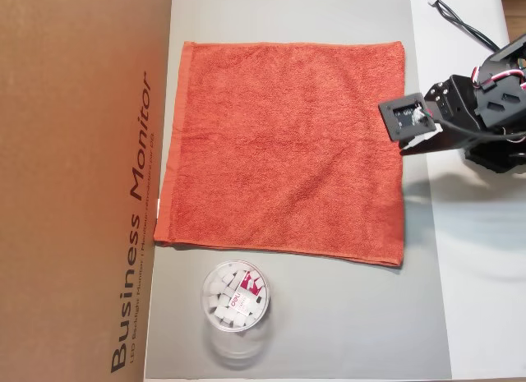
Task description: Fold the blanket.
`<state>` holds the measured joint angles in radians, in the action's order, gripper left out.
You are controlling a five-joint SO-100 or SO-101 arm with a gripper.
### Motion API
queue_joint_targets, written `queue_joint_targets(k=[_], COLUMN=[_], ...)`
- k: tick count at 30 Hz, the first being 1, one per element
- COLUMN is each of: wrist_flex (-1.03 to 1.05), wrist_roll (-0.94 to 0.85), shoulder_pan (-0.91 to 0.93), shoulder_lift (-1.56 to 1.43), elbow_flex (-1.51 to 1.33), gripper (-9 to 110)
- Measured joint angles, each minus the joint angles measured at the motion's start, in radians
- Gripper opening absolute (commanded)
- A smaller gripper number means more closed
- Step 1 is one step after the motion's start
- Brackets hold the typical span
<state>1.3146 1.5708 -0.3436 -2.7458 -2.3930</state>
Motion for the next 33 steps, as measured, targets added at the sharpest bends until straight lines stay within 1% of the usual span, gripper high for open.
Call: queue_joint_targets(k=[7, 9, 14, 17, 21, 25, 33], wrist_flex=[0.0, 0.0, -0.005, -0.064, -0.178, -0.23, -0.239], wrist_roll=[-0.02, -0.075, -0.282, -0.379, -0.472, -0.502, -0.503], shoulder_pan=[-0.144, -0.166, -0.176, -0.179, -0.181, -0.23, -0.391], shoulder_lift=[0.072, 0.086, 0.109, 0.127, 0.178, 0.25, 0.324], elbow_flex=[0.061, 0.067, 0.067, 0.067, 0.067, 0.071, 0.072], gripper=[0, 0, 0, 1, 1, 1, 16])
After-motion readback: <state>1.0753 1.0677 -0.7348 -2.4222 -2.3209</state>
